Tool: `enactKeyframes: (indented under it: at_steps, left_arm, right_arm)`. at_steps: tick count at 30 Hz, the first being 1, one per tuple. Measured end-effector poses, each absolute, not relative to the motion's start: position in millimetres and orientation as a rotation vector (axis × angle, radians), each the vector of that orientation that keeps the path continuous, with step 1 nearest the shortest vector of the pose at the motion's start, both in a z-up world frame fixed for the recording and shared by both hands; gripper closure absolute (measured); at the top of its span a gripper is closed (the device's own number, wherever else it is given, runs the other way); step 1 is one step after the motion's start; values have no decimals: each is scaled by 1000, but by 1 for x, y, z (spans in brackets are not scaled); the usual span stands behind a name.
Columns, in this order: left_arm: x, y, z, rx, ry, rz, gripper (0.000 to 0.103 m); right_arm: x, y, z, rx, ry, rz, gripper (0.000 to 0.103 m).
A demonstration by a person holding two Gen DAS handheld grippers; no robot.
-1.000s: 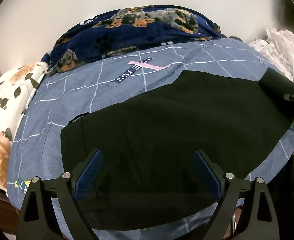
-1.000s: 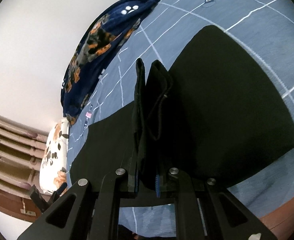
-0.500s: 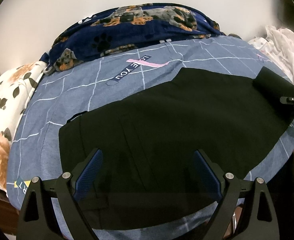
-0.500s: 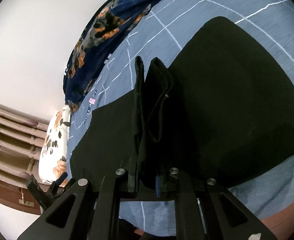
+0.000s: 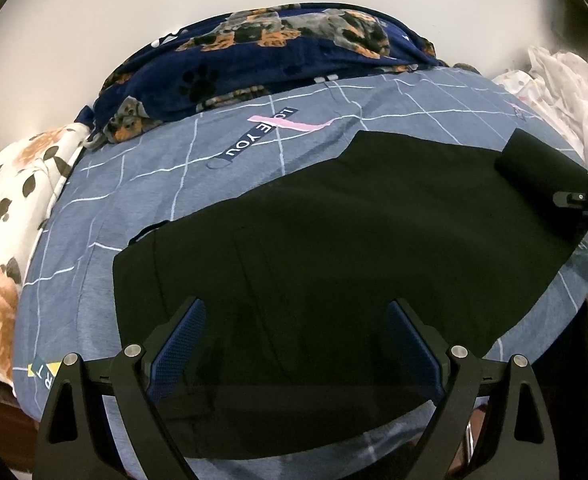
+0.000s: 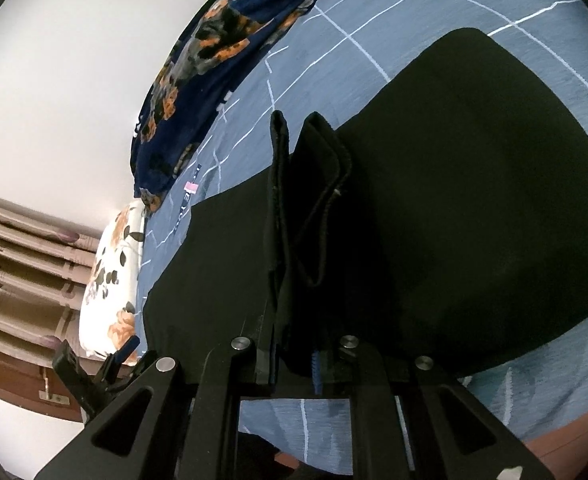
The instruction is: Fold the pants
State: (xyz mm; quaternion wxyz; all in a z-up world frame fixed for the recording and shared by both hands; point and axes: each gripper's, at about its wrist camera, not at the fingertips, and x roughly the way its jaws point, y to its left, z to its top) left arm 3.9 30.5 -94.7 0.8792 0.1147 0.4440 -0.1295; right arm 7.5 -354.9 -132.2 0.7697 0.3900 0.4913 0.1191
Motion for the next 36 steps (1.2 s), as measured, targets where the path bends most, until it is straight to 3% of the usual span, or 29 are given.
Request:
enactKeyframes:
  at_steps: [36]
  left_arm:
    - [4,28,-96,240,936,-273,11]
  right_arm:
    - [13,-328,-128,786,1093,305,89]
